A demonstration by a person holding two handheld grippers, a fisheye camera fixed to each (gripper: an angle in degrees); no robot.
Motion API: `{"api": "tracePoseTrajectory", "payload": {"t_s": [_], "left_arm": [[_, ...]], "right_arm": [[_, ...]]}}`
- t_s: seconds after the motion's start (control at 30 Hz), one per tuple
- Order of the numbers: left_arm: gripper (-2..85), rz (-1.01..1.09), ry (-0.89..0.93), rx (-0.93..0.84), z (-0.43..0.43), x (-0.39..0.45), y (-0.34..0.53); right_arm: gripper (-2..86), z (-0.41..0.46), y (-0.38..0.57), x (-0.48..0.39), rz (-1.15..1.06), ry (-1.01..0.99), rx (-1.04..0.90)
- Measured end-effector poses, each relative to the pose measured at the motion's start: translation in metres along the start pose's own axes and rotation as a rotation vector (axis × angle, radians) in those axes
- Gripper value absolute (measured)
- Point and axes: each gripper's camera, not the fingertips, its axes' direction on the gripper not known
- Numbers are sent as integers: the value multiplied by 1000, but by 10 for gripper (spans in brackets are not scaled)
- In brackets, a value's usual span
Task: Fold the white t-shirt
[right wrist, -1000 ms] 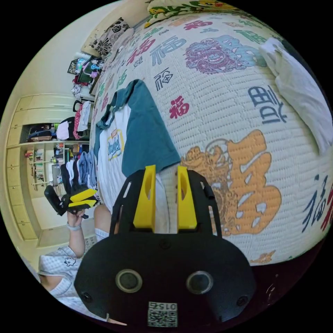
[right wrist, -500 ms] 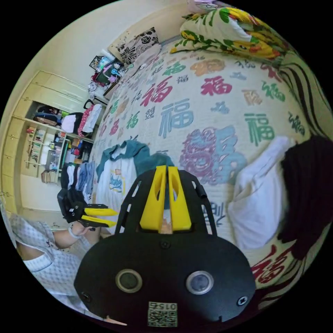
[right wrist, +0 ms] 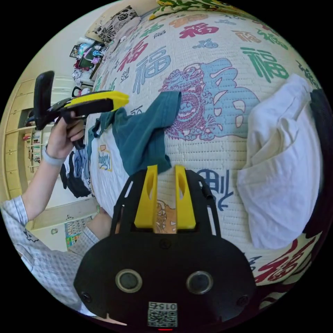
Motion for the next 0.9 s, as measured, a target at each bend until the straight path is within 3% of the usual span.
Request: {"api": "tracePoseTrajectory", "payload": {"t_s": [0.1, 0.23, 0.43, 0.57, 0.67, 0.77, 0.9], "left_arm": [[18, 53, 20, -146, 52, 3, -37], [3, 101, -15, -196, 77, 12, -59], [-4, 108, 15, -25, 65, 23, -74], [0, 127, -41, -46, 86, 33, -90], [4, 131, 57, -77, 104, 38, -110], [-2, 187, -14, -173, 132, 53, -125], [-4, 123, -73, 2, 120, 70, -140]], "right_arm": [[40, -10, -1, -5, -27, 96, 6], [0, -37, 9, 6, 17, -98, 53], [-7, -73, 52, 38, 242, -213, 185], [-6, -67, 54, 40, 258, -203, 156], [-6, -71, 51, 41, 257, -218, 176], [-6, -74, 47, 41, 255, -215, 173], [-6, -79, 42, 39, 252, -157, 196]]}}
